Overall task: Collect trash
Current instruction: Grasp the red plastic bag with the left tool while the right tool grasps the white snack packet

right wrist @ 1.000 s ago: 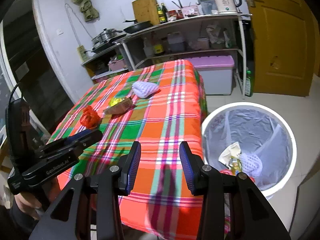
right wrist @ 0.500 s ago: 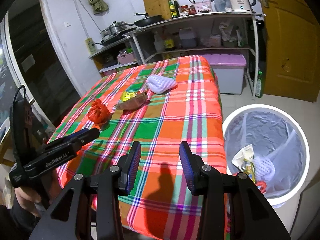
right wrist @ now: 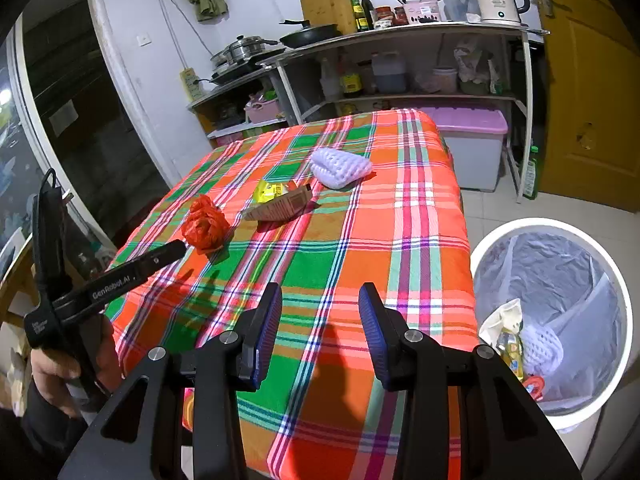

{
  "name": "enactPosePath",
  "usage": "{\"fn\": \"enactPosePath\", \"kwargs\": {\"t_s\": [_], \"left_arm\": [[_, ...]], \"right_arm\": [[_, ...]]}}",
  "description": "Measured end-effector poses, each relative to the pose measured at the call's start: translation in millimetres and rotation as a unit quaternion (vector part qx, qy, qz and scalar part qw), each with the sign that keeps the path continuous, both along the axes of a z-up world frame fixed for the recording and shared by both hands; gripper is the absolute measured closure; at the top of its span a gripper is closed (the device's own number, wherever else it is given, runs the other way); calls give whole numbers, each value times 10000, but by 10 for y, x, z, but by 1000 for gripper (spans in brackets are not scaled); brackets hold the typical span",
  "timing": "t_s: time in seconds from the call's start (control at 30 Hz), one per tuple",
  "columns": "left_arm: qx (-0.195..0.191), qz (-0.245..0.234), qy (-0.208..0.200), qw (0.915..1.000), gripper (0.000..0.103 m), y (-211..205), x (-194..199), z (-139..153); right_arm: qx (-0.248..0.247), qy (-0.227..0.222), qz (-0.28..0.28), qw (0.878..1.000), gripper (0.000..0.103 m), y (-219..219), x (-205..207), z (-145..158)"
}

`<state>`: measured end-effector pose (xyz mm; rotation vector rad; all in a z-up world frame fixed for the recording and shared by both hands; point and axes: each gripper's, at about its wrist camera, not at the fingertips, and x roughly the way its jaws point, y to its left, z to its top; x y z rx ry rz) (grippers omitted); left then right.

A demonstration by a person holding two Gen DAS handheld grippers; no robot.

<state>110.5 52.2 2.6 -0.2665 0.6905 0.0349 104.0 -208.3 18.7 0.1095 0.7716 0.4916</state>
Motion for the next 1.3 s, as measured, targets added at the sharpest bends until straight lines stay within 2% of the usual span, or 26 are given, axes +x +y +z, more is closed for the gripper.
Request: {"fn": "enactPosePath", "kwargs": {"t_s": [0.2,0.67,0.9,0.97,1.3], "left_arm": [[-67,61,46,9999,49,52,117,-21],[-337,299,225,9987,48,132,481,-183],[-495,205,239,9983,56,185,491,-229],[-504,132,225,9984,64,188,470,-233],[-499,-84,107,9987,64,260,353,-249]], "right_arm": [[14,34,30,10000,62,38,59,-21],[26,136,117,9998,62,205,317,-41],[97,205,261,9994,62,477,545,-24],[173,316,254,9990,62,559,636,-45],[371,786,107,9962,62,941,1054,-151]]}}
